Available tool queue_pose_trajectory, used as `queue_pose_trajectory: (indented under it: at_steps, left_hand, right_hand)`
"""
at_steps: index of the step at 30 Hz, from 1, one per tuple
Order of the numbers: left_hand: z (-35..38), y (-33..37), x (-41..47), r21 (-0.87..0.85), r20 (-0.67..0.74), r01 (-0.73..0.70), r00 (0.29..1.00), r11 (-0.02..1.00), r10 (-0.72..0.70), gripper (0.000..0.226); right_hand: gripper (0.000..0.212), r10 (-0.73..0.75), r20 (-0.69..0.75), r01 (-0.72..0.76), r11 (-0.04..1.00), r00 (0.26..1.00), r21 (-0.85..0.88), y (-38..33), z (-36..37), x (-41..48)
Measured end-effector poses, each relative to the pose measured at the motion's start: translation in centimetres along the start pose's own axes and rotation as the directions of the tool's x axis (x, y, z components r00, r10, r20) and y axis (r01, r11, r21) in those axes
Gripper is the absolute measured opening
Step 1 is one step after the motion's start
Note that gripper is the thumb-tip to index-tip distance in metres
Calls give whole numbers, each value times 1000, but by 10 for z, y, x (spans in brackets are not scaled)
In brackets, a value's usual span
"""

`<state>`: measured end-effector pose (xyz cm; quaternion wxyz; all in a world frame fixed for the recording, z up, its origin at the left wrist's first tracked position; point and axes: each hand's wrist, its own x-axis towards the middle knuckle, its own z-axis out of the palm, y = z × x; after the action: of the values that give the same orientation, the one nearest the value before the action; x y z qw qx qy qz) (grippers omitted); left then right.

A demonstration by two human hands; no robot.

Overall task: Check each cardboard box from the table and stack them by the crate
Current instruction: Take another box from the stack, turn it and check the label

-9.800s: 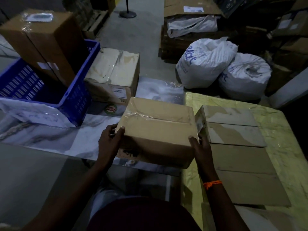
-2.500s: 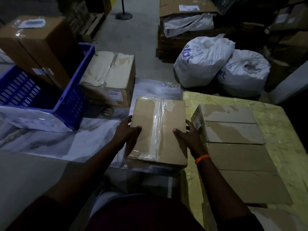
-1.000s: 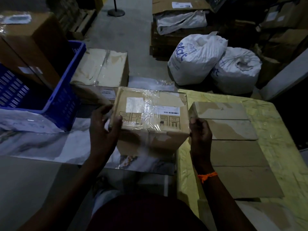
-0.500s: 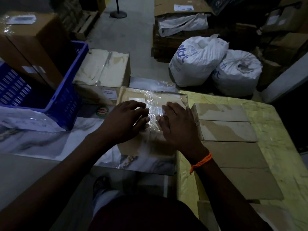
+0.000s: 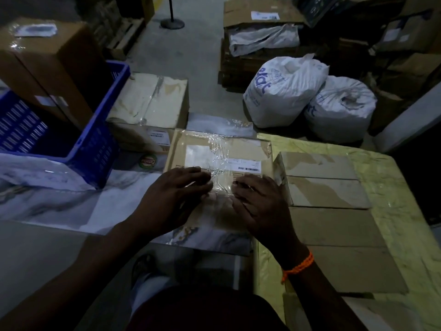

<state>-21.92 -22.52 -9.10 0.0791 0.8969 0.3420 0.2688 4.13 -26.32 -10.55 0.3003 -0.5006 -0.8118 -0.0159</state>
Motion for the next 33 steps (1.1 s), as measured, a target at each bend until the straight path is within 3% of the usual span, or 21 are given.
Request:
queue_pose_trajectory:
  at_steps: [6, 8, 10, 12, 14, 15, 17, 21, 27, 33]
  left_hand:
    - [-1, 1, 6, -61, -48, 131, 990, 989, -134, 33]
    - [2, -2, 9, -114, -113, 265, 954, 958, -277, 40]
    - [0, -6, 15, -172, -109, 441, 880, 881, -462, 66]
    - [-2, -11, 20, -312, -35, 525, 827, 792, -562, 72]
    - [-7, -13, 25, -458, 15, 537, 801, 708, -598, 66]
    - [-8, -15, 27, -495, 36, 547, 789, 675, -613, 69]
    - [-9, -19, 29, -514, 65, 569, 772, 642, -633, 81]
    - [0, -16, 36, -546, 54, 535, 791, 645, -610, 100]
    - [22, -15, 32, -633, -85, 419, 798, 651, -597, 101]
    - [58, -39, -1, -568, -113, 477, 762, 671, -638, 99]
  right_hand:
    - [26, 196, -107, -171, 964, 975, 204, -6, -7, 17]
    - [43, 362, -110, -339, 923, 926, 184, -1, -11, 24]
    - [77, 606, 20, -595, 775, 795, 212, 16, -15, 27]
    - [96, 731, 255, -764, 538, 633, 356, 28, -21, 30]
    - [73, 674, 432, -777, 360, 599, 516, 29, -27, 32]
    - [52, 647, 448, -759, 341, 618, 555, 26, -30, 32]
    - [31, 615, 411, -705, 365, 673, 609, 20, -33, 31]
    - [56, 693, 295, -691, 400, 658, 602, 30, -32, 22]
    - [90, 708, 163, -654, 505, 687, 564, 45, -19, 13]
    - [91, 696, 116, -606, 516, 709, 605, 47, 32, -18]
